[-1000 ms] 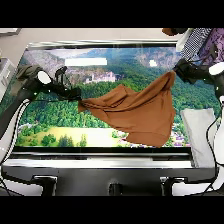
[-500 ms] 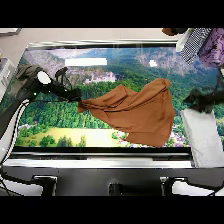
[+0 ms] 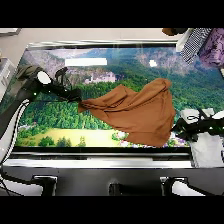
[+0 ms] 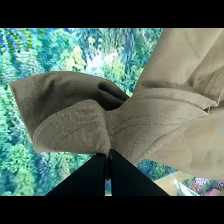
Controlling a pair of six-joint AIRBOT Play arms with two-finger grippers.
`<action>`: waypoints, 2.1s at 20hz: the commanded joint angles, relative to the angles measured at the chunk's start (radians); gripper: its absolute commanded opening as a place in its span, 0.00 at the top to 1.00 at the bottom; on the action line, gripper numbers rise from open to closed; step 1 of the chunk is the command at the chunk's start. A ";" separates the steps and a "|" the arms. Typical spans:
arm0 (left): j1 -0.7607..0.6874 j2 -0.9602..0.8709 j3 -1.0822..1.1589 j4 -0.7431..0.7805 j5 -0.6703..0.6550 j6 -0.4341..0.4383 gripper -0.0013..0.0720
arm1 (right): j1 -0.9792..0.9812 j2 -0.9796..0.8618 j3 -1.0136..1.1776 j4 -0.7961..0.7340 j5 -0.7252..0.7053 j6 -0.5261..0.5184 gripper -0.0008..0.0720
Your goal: Fold the clothes and pants, and hang the long-sleeved shirts on hangers.
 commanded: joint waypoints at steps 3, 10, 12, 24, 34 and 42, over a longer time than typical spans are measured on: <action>0.000 -0.003 0.000 0.000 0.010 0.000 0.96 | 0.000 0.005 -0.097 0.079 -0.067 -0.019 0.43; 0.000 -0.002 0.000 0.000 0.024 0.000 0.96 | 0.000 0.020 -0.154 0.204 -0.105 -0.097 0.95; 0.001 0.014 0.000 0.001 0.025 0.000 0.96 | 0.000 0.053 -0.120 0.317 -0.114 -0.150 0.95; 0.093 0.695 0.002 0.171 0.103 -0.109 0.96 | 0.000 0.429 0.698 0.663 -0.163 -0.275 0.96; 0.118 1.139 0.001 0.483 0.108 -0.426 0.96 | 0.000 0.737 0.797 0.510 -0.347 -0.121 0.95; 0.118 0.912 -0.192 0.441 0.105 -0.426 0.96 | 0.047 0.311 0.779 0.486 -0.008 0.040 0.95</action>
